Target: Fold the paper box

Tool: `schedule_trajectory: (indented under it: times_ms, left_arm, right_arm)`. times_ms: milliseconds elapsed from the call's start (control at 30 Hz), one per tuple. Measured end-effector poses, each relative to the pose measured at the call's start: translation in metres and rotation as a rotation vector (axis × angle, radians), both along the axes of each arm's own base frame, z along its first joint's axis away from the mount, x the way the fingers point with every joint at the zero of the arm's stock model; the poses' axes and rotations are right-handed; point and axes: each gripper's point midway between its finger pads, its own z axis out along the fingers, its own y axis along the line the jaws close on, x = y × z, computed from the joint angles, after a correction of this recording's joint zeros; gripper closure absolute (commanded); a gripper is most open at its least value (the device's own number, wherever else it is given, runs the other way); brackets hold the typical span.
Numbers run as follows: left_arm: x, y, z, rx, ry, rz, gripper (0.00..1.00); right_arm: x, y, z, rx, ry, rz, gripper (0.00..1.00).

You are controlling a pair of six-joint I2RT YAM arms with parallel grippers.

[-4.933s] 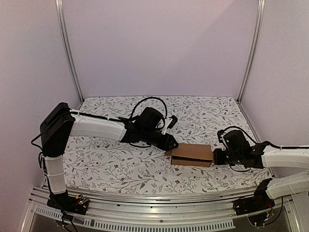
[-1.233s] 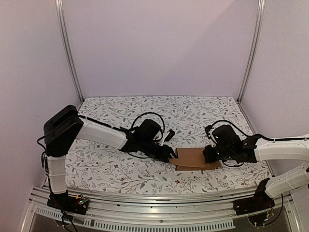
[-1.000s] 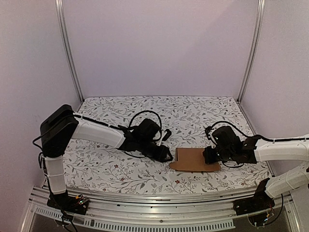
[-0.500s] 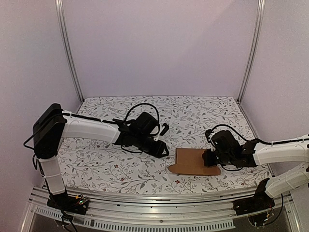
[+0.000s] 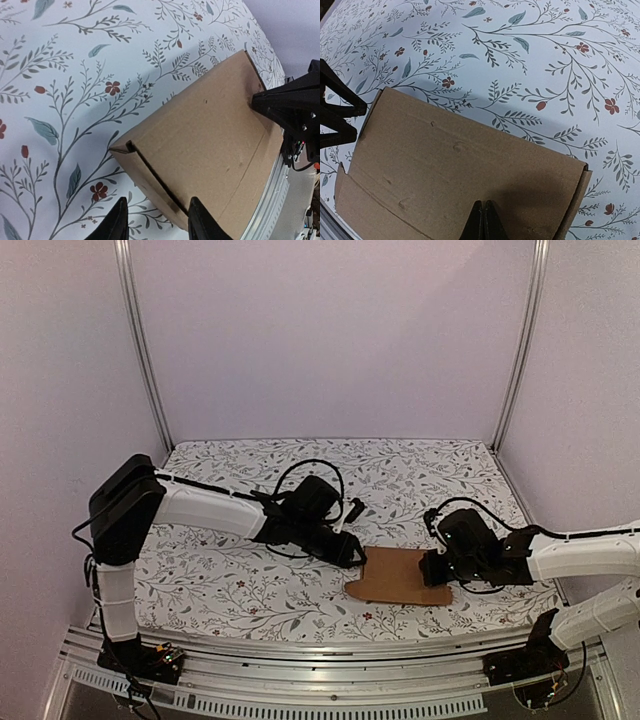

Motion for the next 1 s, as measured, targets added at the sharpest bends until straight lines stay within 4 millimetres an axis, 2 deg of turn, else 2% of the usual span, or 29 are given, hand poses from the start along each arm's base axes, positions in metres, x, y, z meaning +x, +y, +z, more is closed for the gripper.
schedule_trajectory:
  times_ms: [133, 333, 500, 567, 700, 767, 1000]
  left_arm:
    - [-0.002, 0.001, -0.013, 0.023, 0.013, -0.002, 0.61]
    - [-0.008, -0.004, -0.014, 0.027, 0.006, -0.015, 0.61]
    - [-0.009, -0.005, -0.014, 0.033, -0.006, -0.017, 0.61]
    - [-0.009, -0.005, -0.014, 0.035, -0.009, -0.015, 0.62]
    - [-0.008, -0.005, -0.014, 0.037, -0.015, -0.015, 0.61]
    - [-0.008, -0.005, -0.014, 0.039, -0.019, -0.017, 0.61]
    - [-0.007, -0.004, -0.014, 0.046, -0.028, -0.014, 0.62]
  right_arm:
    - [-0.001, -0.001, 0.009, -0.008, -0.006, 0.010, 0.99]
    - [0.001, 0.000, 0.026, 0.003, -0.029, 0.015, 0.97]
    - [-0.003, -0.011, 0.040, -0.016, -0.048, 0.009, 0.96]
    - [-0.005, -0.016, 0.045, -0.022, -0.056, 0.005, 0.90]
    - [-0.011, -0.032, 0.054, -0.041, -0.070, -0.025, 0.69]
    - [-0.013, -0.038, 0.054, -0.040, -0.069, -0.051, 0.62]
    - [-0.020, -0.055, 0.032, -0.050, 0.003, -0.102, 0.58]
